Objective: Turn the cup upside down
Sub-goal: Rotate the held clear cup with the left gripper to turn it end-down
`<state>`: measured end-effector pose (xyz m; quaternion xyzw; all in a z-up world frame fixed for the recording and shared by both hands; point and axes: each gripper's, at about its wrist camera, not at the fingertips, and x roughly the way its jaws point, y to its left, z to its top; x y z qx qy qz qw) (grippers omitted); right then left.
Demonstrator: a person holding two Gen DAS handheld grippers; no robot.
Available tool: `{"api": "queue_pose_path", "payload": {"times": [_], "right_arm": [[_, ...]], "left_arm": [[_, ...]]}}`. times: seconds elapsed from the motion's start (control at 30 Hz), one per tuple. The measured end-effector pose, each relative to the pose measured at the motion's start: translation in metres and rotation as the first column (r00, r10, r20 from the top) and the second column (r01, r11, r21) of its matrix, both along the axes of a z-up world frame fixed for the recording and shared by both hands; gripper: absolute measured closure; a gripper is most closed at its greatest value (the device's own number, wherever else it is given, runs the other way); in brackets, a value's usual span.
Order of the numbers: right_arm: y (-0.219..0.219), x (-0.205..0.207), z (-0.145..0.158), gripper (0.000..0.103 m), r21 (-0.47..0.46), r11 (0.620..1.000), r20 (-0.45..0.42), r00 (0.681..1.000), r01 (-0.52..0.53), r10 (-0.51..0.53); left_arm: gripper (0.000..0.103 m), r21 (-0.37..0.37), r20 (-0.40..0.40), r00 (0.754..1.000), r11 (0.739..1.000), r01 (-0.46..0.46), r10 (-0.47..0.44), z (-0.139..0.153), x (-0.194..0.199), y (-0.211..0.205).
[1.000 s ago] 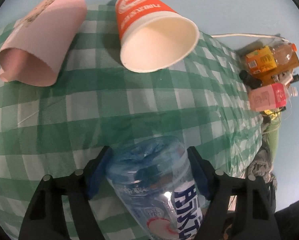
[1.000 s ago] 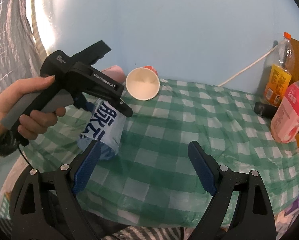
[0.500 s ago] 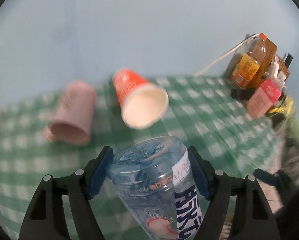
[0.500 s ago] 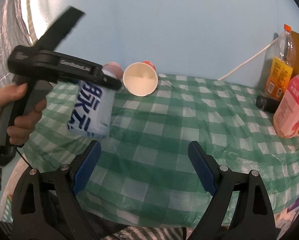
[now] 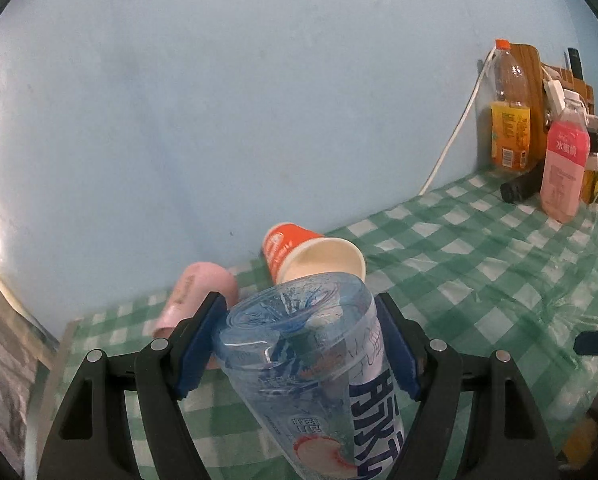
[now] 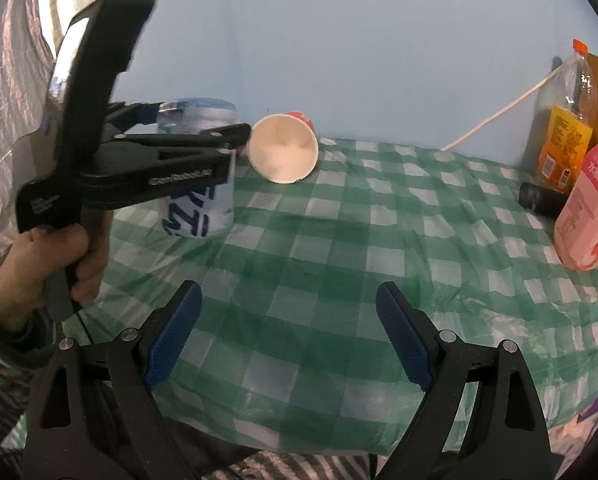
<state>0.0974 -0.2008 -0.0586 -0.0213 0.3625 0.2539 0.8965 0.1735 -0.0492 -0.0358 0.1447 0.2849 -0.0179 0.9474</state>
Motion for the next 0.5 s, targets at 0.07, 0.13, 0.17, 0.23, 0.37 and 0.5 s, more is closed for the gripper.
{"api": "queue_pose_path", "payload": {"times": [0.07,0.13,0.17,0.23,0.37,0.5], "right_arm": [[-0.001,0.0,-0.001,0.014,0.002,1.0,-0.003,1.0,0.002,-0.002],[-0.002,0.0,0.0,0.014,0.006,1.0,-0.003,1.0,0.004,-0.004],[-0.002,0.0,0.0,0.014,0.004,1.0,-0.003,1.0,0.004,-0.004],[-0.002,0.001,-0.001,0.014,0.005,1.0,-0.004,1.0,0.003,-0.003],[-0.001,0.001,-0.001,0.014,0.002,1.0,-0.005,1.0,0.001,-0.001],[0.0,0.002,-0.002,0.014,0.002,1.0,-0.012,1.0,0.0,0.0]], "left_arm": [[0.026,-0.022,-0.016,1.0,1.0,-0.006,0.006,0.0,0.004,0.003],[0.026,-0.05,-0.031,0.999,0.999,-0.005,0.004,-0.004,0.005,0.005],[0.026,-0.048,-0.034,0.999,0.999,-0.009,0.008,-0.005,0.004,0.006],[0.026,-0.042,-0.035,0.999,0.999,-0.007,0.006,-0.011,0.001,0.005],[0.026,-0.061,-0.022,1.0,0.998,-0.009,0.008,-0.011,-0.005,0.007],[0.026,-0.075,-0.015,1.0,0.997,-0.002,0.001,-0.013,-0.01,0.01]]}}
